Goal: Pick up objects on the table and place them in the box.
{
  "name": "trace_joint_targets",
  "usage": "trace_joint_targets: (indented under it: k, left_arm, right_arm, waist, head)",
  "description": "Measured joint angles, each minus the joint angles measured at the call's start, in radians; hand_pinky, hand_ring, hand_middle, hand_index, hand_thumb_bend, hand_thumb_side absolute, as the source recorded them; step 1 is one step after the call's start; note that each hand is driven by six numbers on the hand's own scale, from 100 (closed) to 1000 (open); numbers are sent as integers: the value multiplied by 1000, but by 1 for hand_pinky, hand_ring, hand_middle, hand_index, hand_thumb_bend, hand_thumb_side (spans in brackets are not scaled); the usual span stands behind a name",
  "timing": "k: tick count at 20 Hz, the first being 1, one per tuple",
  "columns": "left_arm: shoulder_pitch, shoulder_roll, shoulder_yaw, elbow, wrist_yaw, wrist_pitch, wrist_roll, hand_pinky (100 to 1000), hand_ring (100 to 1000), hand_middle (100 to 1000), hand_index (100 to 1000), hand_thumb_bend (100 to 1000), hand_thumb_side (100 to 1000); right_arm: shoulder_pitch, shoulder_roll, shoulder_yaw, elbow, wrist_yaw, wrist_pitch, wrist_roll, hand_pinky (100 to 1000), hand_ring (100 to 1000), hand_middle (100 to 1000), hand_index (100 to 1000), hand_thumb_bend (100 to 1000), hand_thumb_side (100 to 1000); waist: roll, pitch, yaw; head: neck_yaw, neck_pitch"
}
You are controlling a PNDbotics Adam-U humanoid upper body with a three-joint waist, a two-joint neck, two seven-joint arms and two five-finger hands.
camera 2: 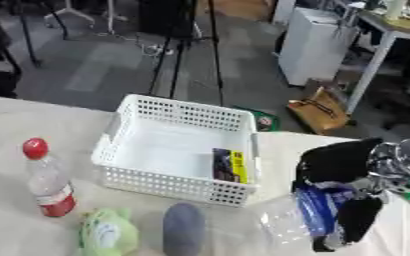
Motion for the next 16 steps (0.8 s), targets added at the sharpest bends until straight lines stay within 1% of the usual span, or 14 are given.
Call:
trace_joint_targets:
  k: [4, 12, 16]
  left_arm:
    - [2, 0, 0, 0, 0, 0, 0, 723, 884, 874, 784, 100, 1000]
    - [9, 1, 1, 0, -4, 0, 1, 724, 884, 875, 784, 100, 1000]
    - [14, 1, 1, 0, -6, 1, 2, 724, 884, 875, 784, 100, 1000]
  right_arm:
    - [-9, -4, -16, -12, 4, 17, 9, 1000, 899, 503, 483, 100, 674]
    - [-95, -3, -62, -16, 50, 50, 13, 1000, 896, 493, 478, 100, 707]
    - [-193, 29, -73, 4, 87, 52, 11, 1000, 893, 486, 475, 100, 723]
  waist:
    - [0, -2, 0]
    - [1, -3, -6]
    - [1, -3, -6]
  head:
    - [-1, 0]
    - [6, 0]
    - [15, 3]
